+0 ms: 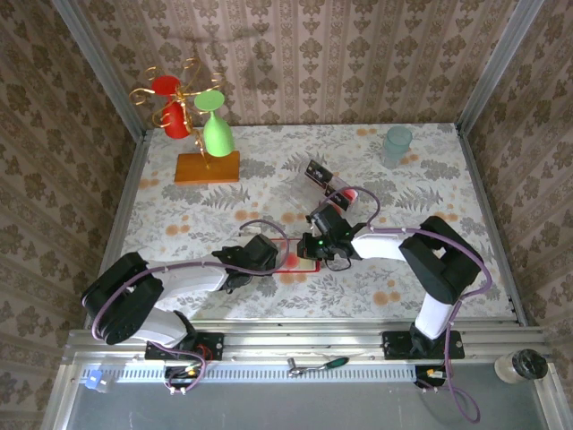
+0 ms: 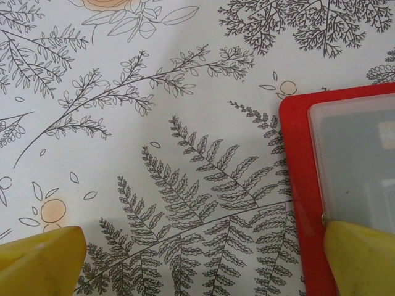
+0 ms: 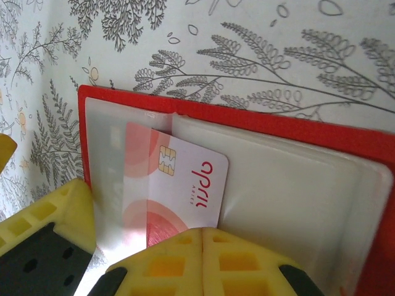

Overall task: Put the credit cards into the card holder
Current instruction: Insert the credit card into the card slot.

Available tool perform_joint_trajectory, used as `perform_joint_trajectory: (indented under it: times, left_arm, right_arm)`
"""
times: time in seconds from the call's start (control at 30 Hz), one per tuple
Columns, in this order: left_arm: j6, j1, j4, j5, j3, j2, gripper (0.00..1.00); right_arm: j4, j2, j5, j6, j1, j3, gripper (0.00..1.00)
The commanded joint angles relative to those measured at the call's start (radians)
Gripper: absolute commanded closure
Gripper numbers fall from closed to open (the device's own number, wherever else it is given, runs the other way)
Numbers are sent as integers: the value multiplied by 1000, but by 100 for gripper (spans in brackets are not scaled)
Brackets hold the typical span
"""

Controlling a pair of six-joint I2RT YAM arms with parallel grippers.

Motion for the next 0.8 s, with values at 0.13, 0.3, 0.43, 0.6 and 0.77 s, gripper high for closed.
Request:
perform_joint_trajectory:
  times: [0.13,0.3,0.43,0.6,0.77]
  left_arm:
    - [-10,-9,-42,0,-7,-25,0]
    - [-4,1,-66,-6,6,-75,0]
    - [4,27,-79,-5,5,-107,0]
    - [11,52,-81,5,-9,-108,0]
    - [7,57,-70,11,-30,-88,0]
  right_arm:
    - [-30,76,-13,0,38,73,93]
    - [-37,115,-18,9,57,113,94]
    - [-39,125,-24,16,61,131,94]
    - [-58,85,-13,7,60,130,94]
    - [-80,38,6,-7,61,122,93]
